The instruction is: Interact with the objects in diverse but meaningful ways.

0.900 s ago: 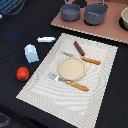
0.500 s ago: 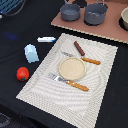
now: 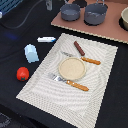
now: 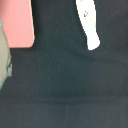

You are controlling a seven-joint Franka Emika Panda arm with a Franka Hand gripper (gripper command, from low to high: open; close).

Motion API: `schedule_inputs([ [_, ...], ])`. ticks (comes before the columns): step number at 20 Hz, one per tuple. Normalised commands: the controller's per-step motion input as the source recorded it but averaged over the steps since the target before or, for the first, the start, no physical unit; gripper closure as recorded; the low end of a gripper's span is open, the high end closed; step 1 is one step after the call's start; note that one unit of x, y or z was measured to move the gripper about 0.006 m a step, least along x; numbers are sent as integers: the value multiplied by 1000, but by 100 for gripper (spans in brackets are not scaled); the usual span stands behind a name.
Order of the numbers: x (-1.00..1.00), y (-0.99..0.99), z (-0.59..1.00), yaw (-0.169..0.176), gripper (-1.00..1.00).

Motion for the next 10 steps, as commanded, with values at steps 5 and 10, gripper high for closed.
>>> schedule_inputs([
  [5, -213, -318, -579, 76, -100],
  [10, -254, -378, -397, 69, -100],
])
